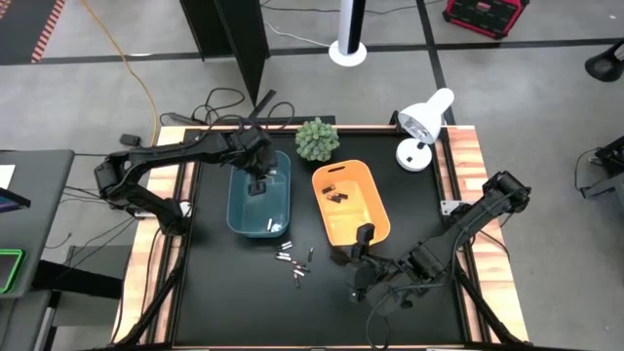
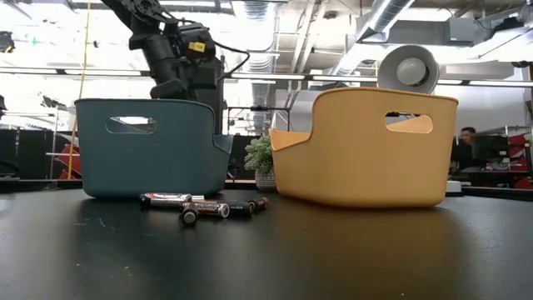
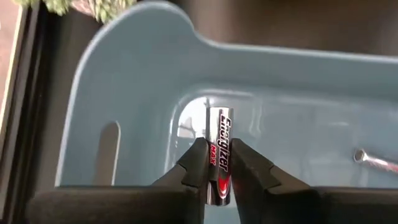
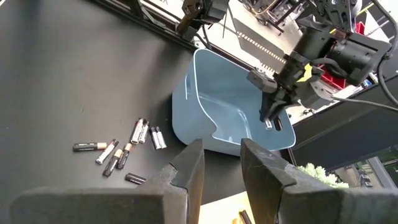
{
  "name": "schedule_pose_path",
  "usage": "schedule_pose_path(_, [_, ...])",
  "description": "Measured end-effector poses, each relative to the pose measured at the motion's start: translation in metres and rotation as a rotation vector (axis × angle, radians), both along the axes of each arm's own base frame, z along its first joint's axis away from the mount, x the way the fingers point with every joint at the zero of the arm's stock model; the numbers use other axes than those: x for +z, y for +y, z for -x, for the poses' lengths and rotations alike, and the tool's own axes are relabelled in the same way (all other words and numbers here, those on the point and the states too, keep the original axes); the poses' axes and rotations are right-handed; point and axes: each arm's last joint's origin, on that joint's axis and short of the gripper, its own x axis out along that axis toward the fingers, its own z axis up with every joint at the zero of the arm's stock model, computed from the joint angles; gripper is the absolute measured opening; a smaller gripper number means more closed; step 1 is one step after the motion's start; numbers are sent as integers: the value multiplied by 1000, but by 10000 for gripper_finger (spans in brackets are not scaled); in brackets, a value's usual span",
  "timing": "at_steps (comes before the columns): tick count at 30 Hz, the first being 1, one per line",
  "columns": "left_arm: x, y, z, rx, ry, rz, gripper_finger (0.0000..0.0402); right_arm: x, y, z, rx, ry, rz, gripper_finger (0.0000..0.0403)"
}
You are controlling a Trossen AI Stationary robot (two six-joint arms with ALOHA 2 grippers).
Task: Sort batteries
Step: Put the silver battery into the blue bin
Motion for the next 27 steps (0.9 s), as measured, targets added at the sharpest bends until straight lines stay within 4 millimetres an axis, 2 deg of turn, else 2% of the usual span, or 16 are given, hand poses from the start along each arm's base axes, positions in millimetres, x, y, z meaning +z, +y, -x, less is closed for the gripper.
schedule_pose_path(5, [2,1,-2,9,-29,-10,97,0,0,0,0,0,0,122])
schedule_pose_path(12, [3,1,-4,36,-36,-28,115,0,0,0,0,1,1,122])
schedule_pose_path(17, [24,-7,-4,43,-85,-51,119,0,0,0,0,2,1,122])
schedule_pose_path(21, [44,-28,-7,-25,-161,-81,109,0,0,0,0,1,1,122])
schedule_pose_path(27, [64,-86,-9,-227,-238,-80,91,0,-3,-2,-8,1,1,122])
